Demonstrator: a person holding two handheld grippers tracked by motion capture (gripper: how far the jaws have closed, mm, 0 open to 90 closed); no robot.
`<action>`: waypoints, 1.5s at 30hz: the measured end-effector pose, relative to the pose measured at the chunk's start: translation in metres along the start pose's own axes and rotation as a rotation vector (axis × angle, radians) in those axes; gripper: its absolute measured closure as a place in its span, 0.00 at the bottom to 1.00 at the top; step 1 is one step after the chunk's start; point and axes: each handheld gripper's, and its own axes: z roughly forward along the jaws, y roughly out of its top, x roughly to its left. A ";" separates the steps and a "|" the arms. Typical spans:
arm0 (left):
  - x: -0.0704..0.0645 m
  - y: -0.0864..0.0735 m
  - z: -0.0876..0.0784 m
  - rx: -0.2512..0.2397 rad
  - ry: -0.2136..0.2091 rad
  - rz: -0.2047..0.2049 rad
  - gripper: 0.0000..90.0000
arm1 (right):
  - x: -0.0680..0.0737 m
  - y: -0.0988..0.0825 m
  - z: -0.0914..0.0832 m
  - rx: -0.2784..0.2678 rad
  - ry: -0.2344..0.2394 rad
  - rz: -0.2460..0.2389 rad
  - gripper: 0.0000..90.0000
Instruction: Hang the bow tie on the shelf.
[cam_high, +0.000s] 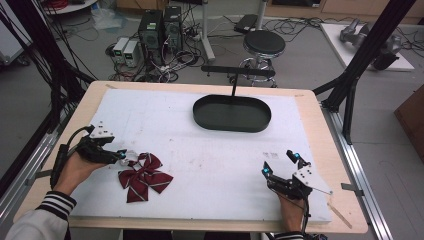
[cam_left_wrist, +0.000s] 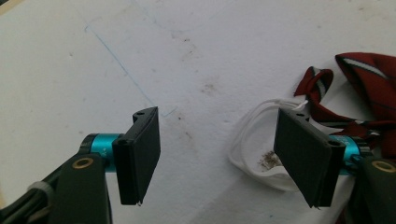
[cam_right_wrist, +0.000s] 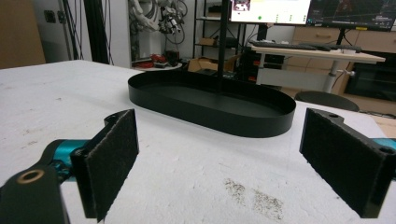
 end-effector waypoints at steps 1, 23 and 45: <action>0.001 0.001 0.001 0.009 -0.004 0.000 0.36 | 0.000 0.000 0.000 0.000 0.000 -0.001 0.12; -0.001 0.019 0.019 0.203 -0.069 0.031 0.57 | -0.001 0.000 0.000 -0.006 0.002 0.001 0.12; 0.000 0.020 0.031 0.311 -0.100 0.021 0.72 | -0.003 -0.001 -0.001 -0.014 0.005 0.019 0.12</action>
